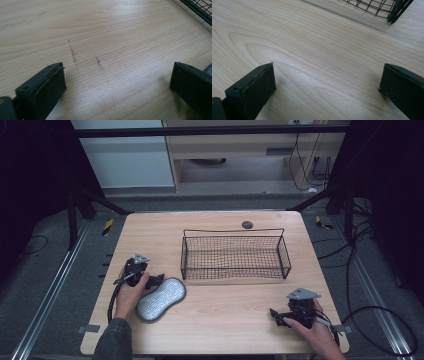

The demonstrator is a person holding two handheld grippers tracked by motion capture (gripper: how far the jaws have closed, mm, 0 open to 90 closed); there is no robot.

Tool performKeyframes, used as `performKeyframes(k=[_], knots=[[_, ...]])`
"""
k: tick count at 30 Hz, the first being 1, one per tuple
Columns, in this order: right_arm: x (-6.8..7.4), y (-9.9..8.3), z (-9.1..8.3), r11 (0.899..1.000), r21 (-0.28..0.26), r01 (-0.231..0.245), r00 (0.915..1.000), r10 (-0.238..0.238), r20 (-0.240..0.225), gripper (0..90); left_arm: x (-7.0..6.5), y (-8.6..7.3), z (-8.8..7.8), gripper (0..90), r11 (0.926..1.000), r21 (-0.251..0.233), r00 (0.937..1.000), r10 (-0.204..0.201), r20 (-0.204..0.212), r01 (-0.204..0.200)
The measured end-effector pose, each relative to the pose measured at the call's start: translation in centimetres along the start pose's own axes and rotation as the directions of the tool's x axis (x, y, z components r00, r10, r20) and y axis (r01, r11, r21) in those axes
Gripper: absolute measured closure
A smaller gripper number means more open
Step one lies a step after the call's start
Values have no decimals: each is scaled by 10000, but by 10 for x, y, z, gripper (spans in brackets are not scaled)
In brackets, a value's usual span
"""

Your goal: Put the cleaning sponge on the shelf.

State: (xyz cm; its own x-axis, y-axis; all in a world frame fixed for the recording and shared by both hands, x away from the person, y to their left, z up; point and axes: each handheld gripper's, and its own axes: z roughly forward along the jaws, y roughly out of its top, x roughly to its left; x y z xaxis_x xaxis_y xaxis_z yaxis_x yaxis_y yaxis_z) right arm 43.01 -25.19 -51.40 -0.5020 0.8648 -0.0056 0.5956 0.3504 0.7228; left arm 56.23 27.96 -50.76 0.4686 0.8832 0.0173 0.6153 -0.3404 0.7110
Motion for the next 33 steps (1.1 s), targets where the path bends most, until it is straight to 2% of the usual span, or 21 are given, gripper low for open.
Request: performKeyframes(k=[5,8,10,11,13,17,20,21,22,27,30,33], knots=[[0,0,0,10000,2,0,10000,0,8,3,-1,1,0,0,10000,35,10000,29,-72,-29],[0,0,0,10000,3,-6,10000,6,11,3,2,2,-9,41,9997,208,9997,89,-212,-85],[0,0,0,10000,1,-5,10000,5,10,3,2,3,-14,32,9998,199,9995,72,-295,-66],[0,0,0,10000,2,-9,10000,9,9,3,2,5,-27,34,10000,91,9990,-26,-451,31],[0,0,0,10000,2,-9,10000,9,11,3,1,6,-40,30,10000,-50,9990,-28,-448,25],[0,0,0,10000,0,-5,10000,5,15,3,-8,7,-55,22,9981,342,9943,545,-915,-515],[0,0,0,10000,5,-9,10000,9,17,3,-10,9,-62,26,9986,253,9954,491,-823,-472],[0,0,0,10000,5,-4,10000,4,19,3,-13,12,-68,29,9976,216,9941,674,-849,-657],[0,0,0,10000,5,-4,10000,4,19,3,-13,12,-68,33,9976,216,9941,674,-849,-657],[0,0,0,10000,4,-8,10000,8,16,3,-27,18,-80,43,9898,502,9881,1365,-716,-1331],[0,0,0,10000,3,-11,10000,11,15,3,-34,24,-86,63,9865,669,9849,1544,-780,-1494],[0,0,0,10000,6,-10,10000,10,17,3,-40,28,-92,77,9831,738,9834,1722,-579,-1678]])
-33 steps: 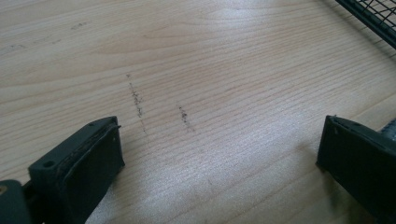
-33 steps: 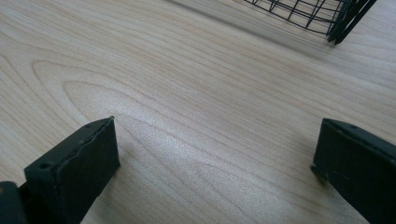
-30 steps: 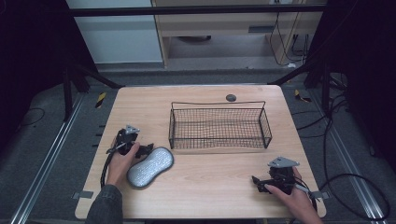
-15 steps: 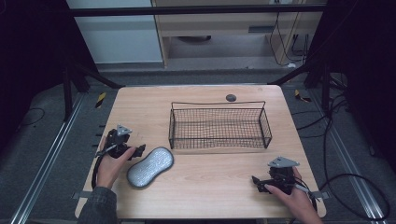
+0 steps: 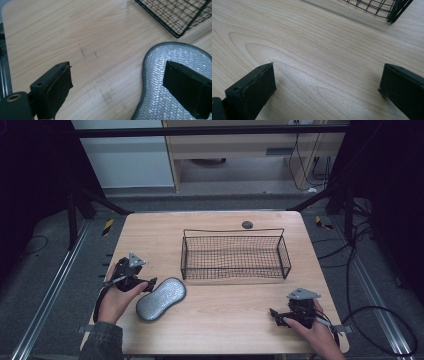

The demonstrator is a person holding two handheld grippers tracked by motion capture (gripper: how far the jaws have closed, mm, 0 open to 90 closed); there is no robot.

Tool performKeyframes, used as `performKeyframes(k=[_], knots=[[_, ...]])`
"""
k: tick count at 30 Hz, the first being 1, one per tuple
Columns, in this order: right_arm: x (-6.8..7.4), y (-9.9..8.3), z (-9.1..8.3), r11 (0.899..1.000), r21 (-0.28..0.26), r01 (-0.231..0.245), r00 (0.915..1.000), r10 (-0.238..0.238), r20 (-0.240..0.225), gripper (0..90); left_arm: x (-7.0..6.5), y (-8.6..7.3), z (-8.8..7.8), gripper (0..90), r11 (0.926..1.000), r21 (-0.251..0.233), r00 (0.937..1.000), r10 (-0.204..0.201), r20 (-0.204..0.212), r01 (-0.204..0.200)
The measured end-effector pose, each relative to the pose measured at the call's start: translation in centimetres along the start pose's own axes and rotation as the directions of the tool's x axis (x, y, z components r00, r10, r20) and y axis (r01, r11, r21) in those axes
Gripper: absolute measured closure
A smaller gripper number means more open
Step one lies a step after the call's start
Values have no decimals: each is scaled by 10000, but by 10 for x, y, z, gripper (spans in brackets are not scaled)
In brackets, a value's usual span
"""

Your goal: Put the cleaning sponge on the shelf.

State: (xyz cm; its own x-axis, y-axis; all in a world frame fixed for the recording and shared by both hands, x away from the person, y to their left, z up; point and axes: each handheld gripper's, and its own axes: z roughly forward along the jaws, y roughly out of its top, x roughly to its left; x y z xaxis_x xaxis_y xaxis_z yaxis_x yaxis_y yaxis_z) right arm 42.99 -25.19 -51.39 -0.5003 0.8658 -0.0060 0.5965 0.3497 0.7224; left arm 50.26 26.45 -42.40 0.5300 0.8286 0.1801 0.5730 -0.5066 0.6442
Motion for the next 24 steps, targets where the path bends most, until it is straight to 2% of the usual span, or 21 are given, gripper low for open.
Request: performKeyframes(k=[3,7,11,14,18,19,22,24], knots=[[0,0,0,10000,-8,-10,10000,10,38,3,-4,1,-3,69,9999,69,9997,120,206,-122],[-2,1,1,10000,-1,-95,9999,95,81,3,-11,3,-3,70,9983,203,9976,532,442,-542],[-4,1,1,9999,10,-110,9999,110,119,3,-22,5,-4,76,9950,440,9919,855,935,-900],[-4,1,1,9999,4,-121,9999,120,99,3,-28,4,-7,72,9923,648,9889,975,1120,-1051],[-4,1,1,9999,0,-102,9999,102,95,3,-29,3,-9,64,9941,603,9868,814,1397,-905],[-4,1,1,9999,0,-102,9999,102,97,3,-27,2,-10,65,9953,660,9861,606,1550,-715],[-4,1,1,9999,10,-122,9998,122,128,3,-26,2,-7,56,9949,812,9871,467,1531,-597],[-4,0,1,9999,-7,-142,9998,142,139,3,-29,3,-1,55,9911,1059,9849,624,1616,-802]])
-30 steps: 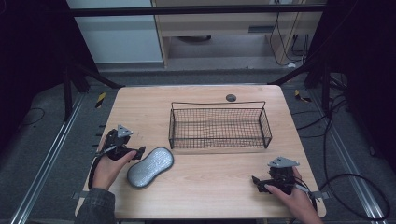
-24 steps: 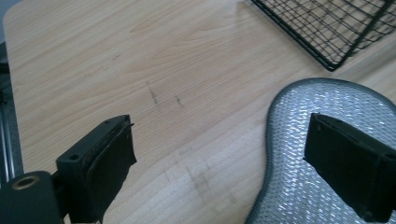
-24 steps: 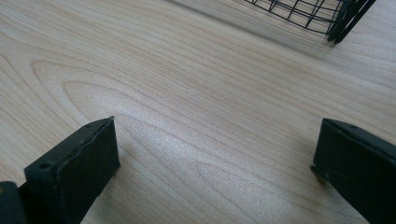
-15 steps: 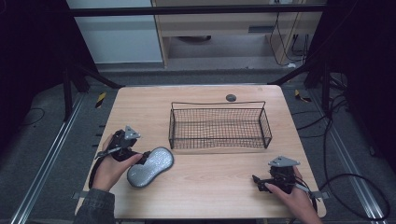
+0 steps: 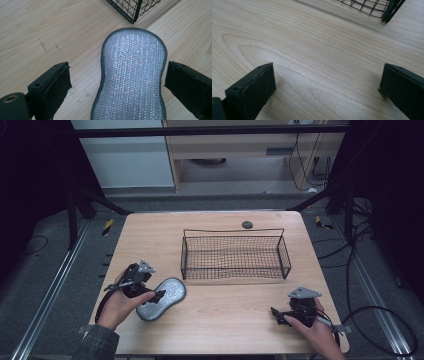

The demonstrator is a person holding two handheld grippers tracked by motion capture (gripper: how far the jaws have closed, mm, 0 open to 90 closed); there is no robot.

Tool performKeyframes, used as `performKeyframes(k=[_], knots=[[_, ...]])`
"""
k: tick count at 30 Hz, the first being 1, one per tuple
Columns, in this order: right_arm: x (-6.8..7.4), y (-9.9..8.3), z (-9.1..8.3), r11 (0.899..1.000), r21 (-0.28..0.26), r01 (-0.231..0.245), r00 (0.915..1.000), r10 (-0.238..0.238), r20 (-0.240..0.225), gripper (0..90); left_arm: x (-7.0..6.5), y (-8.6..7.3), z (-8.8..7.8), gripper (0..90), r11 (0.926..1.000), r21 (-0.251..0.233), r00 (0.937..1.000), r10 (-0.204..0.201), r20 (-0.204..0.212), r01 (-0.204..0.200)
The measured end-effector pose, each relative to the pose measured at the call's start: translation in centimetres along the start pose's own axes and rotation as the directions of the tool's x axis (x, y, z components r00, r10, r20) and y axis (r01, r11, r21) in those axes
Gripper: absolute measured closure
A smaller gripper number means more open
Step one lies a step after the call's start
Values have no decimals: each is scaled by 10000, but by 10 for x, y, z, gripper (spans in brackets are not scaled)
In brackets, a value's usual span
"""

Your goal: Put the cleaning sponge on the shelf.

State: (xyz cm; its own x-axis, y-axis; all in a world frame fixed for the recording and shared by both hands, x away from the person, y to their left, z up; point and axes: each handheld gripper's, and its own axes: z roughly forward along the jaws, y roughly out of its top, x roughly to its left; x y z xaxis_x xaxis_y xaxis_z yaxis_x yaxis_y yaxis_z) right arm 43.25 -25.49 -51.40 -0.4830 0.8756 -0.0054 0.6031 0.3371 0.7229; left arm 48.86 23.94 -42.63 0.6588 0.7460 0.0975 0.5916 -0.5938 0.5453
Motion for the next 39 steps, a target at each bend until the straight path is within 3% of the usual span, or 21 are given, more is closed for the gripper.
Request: performKeyframes(k=[8,20,30,35,39], knots=[[0,0,0,10000,-11,-16,10000,16,26,3,-5,1,19,47,9977,572,9979,332,565,-364],[0,0,0,10000,-13,-1,10000,1,12,3,-12,-3,37,39,9850,1527,9950,702,707,-803],[0,-1,-1,10000,-8,3,10000,-3,3,3,-9,-5,51,31,9804,1834,9946,569,866,-720],[0,-1,-1,10000,-12,11,10000,-11,-2,3,-9,-5,58,28,9746,2093,9938,619,920,-801],[0,-1,-1,10000,-9,19,10000,-19,-11,3,-9,-5,59,22,9763,2057,9943,489,951,-677]])
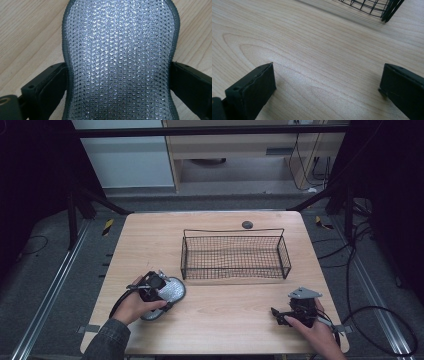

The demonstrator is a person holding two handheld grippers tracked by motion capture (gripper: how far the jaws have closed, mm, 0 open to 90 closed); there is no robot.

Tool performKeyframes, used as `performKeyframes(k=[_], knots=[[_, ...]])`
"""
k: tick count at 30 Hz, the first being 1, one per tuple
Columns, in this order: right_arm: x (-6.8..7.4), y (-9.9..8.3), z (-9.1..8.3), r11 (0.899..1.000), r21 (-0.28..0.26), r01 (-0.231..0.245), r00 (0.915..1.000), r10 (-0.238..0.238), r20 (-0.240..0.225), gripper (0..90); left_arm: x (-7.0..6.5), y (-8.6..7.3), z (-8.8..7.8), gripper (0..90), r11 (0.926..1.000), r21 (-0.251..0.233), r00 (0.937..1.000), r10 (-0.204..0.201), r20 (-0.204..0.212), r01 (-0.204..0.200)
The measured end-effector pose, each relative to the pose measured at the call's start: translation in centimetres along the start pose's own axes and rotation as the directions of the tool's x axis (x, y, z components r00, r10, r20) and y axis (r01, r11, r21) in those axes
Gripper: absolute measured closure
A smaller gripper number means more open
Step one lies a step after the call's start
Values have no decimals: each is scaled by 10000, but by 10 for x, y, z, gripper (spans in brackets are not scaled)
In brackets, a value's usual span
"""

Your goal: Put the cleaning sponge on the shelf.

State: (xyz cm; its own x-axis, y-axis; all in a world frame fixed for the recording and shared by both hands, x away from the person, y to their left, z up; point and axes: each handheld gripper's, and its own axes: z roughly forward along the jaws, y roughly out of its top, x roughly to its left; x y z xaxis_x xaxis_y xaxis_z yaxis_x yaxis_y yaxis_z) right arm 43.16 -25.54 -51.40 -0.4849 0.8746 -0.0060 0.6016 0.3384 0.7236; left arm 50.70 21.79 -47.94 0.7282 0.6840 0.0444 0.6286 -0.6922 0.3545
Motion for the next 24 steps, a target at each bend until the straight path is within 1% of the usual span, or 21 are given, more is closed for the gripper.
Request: performKeyframes(k=[3,6,7,12,14,17,18,19,20,21,22,23,24], knots=[[0,0,0,10000,4,0,10000,0,1,3,2,1,2,15,10000,29,10000,15,70,-15],[0,0,0,10000,8,18,10000,-18,9,3,5,0,4,6,9999,-30,9995,-154,290,155],[0,0,0,10000,4,33,10000,-33,6,3,6,0,4,3,9998,-50,9994,-211,266,212],[0,0,0,10000,8,22,10000,-22,7,3,7,0,2,51,9996,-130,9995,-261,170,263],[0,0,0,10000,4,33,10000,-33,2,3,8,-1,1,70,9996,-182,9996,-191,190,194],[0,0,0,10000,9,26,10000,-26,-4,3,7,-2,-4,91,9995,-303,10000,2,9,-2],[0,0,0,10000,9,26,10000,-26,-4,3,7,-2,-4,95,9995,-303,10000,2,9,-2],[0,0,0,10000,7,27,10000,-27,-6,3,6,-4,-9,98,9987,-482,9999,132,-112,-137],[0,0,0,10000,8,26,10000,-26,-6,3,5,-4,-12,101,9982,-561,9997,180,-174,-190],[0,0,0,10000,8,26,10000,-26,-6,3,5,-4,-12,102,9982,-561,9997,180,-174,-190],[0,0,0,10000,8,25,10000,-25,-6,3,4,-7,-17,104,9968,-715,9992,329,-223,-345],[0,0,0,10000,11,13,10000,-13,-2,3,3,-8,-20,105,9963,-766,9991,377,-201,-392],[0,0,0,10000,8,27,10000,-27,-6,3,1,-9,-23,106,9954,-838,9987,438,-273,-460]])
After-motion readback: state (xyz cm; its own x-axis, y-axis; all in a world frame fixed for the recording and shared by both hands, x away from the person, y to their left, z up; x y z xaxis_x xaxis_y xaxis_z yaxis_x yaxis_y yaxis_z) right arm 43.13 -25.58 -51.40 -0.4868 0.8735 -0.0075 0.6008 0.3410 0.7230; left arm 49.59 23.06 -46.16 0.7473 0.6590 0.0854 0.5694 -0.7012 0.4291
